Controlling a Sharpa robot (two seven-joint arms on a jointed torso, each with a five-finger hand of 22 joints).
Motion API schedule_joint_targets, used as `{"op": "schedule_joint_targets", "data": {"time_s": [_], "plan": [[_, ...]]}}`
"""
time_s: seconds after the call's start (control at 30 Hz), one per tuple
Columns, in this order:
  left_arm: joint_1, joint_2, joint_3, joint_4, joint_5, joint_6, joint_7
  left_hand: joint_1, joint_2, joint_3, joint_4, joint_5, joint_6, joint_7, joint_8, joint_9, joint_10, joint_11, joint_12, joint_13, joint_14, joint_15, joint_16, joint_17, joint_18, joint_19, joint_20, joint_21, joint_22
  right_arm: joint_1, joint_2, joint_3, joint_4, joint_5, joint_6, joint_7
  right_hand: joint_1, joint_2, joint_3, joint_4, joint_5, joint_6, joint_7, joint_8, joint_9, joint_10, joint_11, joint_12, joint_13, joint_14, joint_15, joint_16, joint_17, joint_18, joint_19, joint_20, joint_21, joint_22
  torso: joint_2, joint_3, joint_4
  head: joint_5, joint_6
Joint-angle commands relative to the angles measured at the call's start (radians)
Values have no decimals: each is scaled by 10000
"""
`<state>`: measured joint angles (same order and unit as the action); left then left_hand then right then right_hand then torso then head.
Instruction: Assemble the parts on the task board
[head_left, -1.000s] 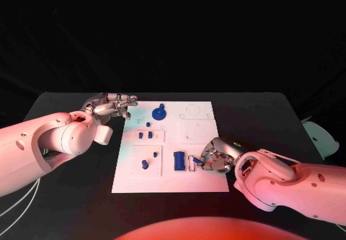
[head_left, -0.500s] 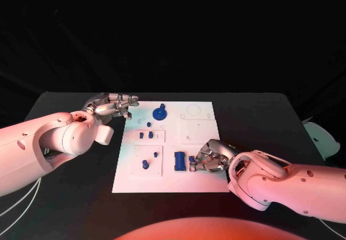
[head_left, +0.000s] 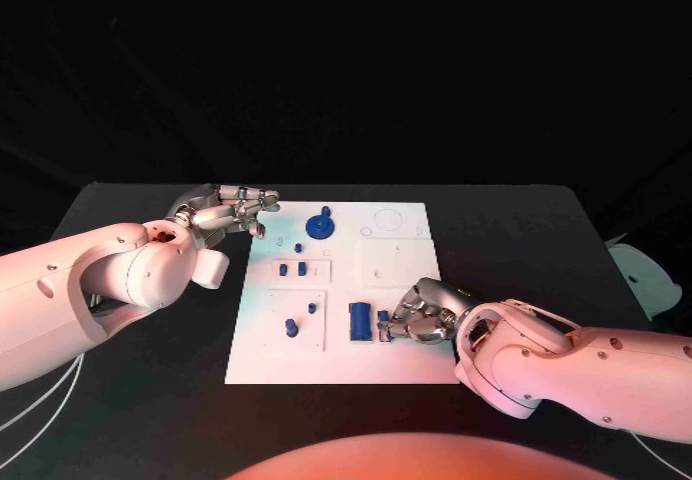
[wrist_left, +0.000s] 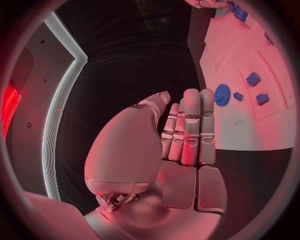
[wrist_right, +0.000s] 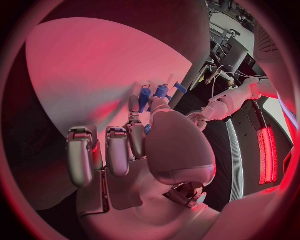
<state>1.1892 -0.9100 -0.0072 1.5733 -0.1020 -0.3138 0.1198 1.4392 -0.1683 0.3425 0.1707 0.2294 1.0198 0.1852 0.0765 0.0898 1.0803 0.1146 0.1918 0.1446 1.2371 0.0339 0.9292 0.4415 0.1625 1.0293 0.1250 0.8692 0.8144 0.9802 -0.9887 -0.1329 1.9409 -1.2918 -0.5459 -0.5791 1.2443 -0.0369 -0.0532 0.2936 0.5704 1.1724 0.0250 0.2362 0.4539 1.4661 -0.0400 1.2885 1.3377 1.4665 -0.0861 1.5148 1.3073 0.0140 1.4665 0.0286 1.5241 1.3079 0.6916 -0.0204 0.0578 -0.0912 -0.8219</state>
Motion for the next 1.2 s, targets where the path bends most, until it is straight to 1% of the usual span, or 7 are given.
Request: {"op": "schedule_joint_targets", "data": {"time_s": [0.03, 0.2, 0.3, 0.83, 0.93, 1.07, 1.2], "plan": [[6, 17, 6, 26, -97, 153, 26, 33, 77, -41, -38, -9, -63, -12, 56, -15, -52, 1, 45, 13, -53, -13, 19, -17, 158, 42, 4, -22, -7, -13, 53, -1, 42, 46, 95, 51, -261, -9, -162, -17, -267, 33, 79, -18, 23, 140, 25, 44, 517, 842, -80, 57, 1698, -39, 846, -89, 22, 2497, -4, 1, 6, -23, -8], [6, 16, 6, 22, -99, 158, 15, 30, 76, -46, -35, -11, -64, -10, 57, -17, -57, 3, 49, 13, -53, -12, 20, -19, 158, 43, 4, -23, -8, -13, 55, -1, 43, -7, 44, 85, -733, 30, -512, -22, -1434, 55, 85, -11, 67, 148, 35, 52, 538, 838, -69, 45, 1679, -35, 837, -79, 2, 2490, -1, -3, 5, -26, -7], [6, 16, 6, 19, -99, 162, 10, 27, 75, -50, -33, -12, -64, -9, 58, -18, -60, 4, 51, 13, -54, -11, 20, -20, 157, 44, 4, -24, -8, -13, 34, -1, 38, -50, 19, 99, -812, 53, -643, -22, -1758, 50, 87, -10, 90, 144, 37, 42, 540, 837, -70, 42, 1675, -34, 836, -77, 0, 2490, -6, -4, 5, -28, -14], [4, 19, 3, -58, -92, 167, 35, 27, 75, -50, -33, -12, -64, -9, 58, -18, -60, 4, 51, 13, -54, -11, 20, -20, 157, 44, 4, -24, -8, -11, -411, 8, 264, -181, -89, 783, 217, 19, -662, -263, -1646, -73, 90, -55, 152, 77, 34, -98, 485, 811, -78, -23, 1564, 10, 748, -87, -195, 2432, -35, 11, -11, -31, 83], [1, 47, -10, -123, -34, 185, 100, 16, 71, -62, -24, -15, -67, -6, 60, -21, -69, 7, 61, 13, -55, -8, 21, -23, 154, 50, 5, -23, -5, 64, -524, 29, 240, 147, -323, 1382, 390, -15, -709, -242, -1621, -441, 251, -290, 66, -49, 149, -364, 333, 756, -2, -158, 1334, 77, 605, -47, -509, 2339, -59, 0, -12, -64, 173], [-12, 118, -52, -249, 242, 288, 320, -33, 50, -112, 8, -23, -67, -12, 71, -27, -72, 7, 94, 19, -78, -2, 12, -38, 161, 20, 10, -77, -53, 419, -581, 43, -145, 1428, -614, 2777, 761, 24, -741, -229, -1674, -892, 489, -655, -84, -546, 373, -1480, -344, 601, 186, -544, 731, 247, 228, 106, -1340, 2091, -165, -17, -23, -132, 256], [-33, 277, -96, -456, 705, 374, 641, -133, -5, -254, 70, -35, -73, -27, 90, -39, -84, 2, 163, 32, -148, 8, -10, -66, 189, -112, 23, -262, -218, 911, -513, 47, -948, 4067, -653, 4850, 1580, 163, -640, -372, -1896, -1342, 769, -1045, -245, -2637, 600, -5938, -3202, -181, 379, -2430, -1796, 867, -1245, 291, -4536, 1061, -342, -64, 9, -214, 442]]}}
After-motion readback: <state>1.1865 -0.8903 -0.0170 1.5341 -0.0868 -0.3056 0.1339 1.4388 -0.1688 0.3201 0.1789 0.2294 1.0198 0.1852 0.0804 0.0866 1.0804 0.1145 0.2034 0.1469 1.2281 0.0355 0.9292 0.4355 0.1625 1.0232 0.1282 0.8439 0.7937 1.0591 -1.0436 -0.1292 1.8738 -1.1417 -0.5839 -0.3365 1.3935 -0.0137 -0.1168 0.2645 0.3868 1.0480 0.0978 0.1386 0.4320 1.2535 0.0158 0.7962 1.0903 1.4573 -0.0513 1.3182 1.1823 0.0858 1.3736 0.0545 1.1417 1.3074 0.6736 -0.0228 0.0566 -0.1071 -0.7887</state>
